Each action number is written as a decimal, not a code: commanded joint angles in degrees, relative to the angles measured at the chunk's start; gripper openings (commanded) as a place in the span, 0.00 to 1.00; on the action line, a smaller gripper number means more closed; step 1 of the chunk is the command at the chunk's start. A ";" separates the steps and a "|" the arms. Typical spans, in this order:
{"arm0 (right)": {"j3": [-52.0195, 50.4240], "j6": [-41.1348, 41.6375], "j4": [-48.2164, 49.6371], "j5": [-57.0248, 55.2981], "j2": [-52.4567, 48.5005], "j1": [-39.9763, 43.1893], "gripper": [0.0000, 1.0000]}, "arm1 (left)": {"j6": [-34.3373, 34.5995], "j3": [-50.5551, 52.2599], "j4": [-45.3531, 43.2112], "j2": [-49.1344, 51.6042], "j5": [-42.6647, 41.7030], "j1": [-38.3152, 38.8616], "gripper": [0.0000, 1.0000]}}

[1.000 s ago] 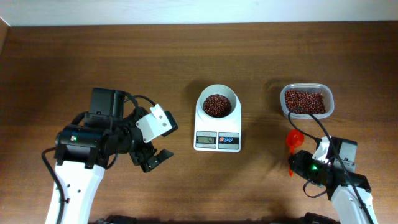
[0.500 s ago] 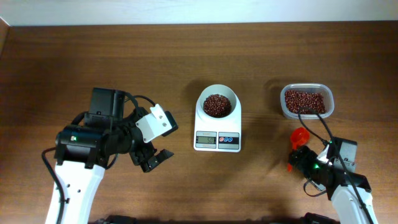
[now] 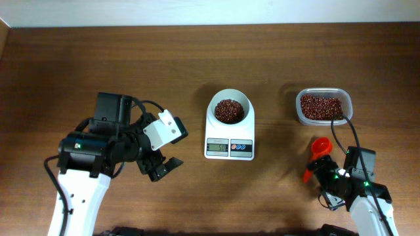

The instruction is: Scoop and weigh 50g on scale

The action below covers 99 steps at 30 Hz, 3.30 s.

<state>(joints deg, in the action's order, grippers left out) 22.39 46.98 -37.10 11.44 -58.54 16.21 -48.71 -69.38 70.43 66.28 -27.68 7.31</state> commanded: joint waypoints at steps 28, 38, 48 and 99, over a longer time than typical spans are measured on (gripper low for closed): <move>7.15 -3.93 3.91 -6.71 -0.07 0.33 0.99 | -1.07 0.07 -0.11 0.26 -1.01 -0.35 0.99; 7.15 -3.93 8.96 -4.26 -0.07 0.33 0.99 | -1.07 0.07 -0.11 0.26 -1.01 -0.35 0.99; 7.13 -5.09 11.54 2.91 -0.31 0.31 0.99 | -1.07 0.07 -0.11 0.26 -1.01 -0.35 0.99; 38.66 -29.86 -17.16 15.08 12.07 0.31 0.99 | -1.07 0.07 -0.11 0.26 -1.01 -0.35 0.99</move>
<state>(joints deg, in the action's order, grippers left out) 59.77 17.78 -53.82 25.41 -50.17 16.32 -48.71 -69.38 70.41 66.28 -27.70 7.31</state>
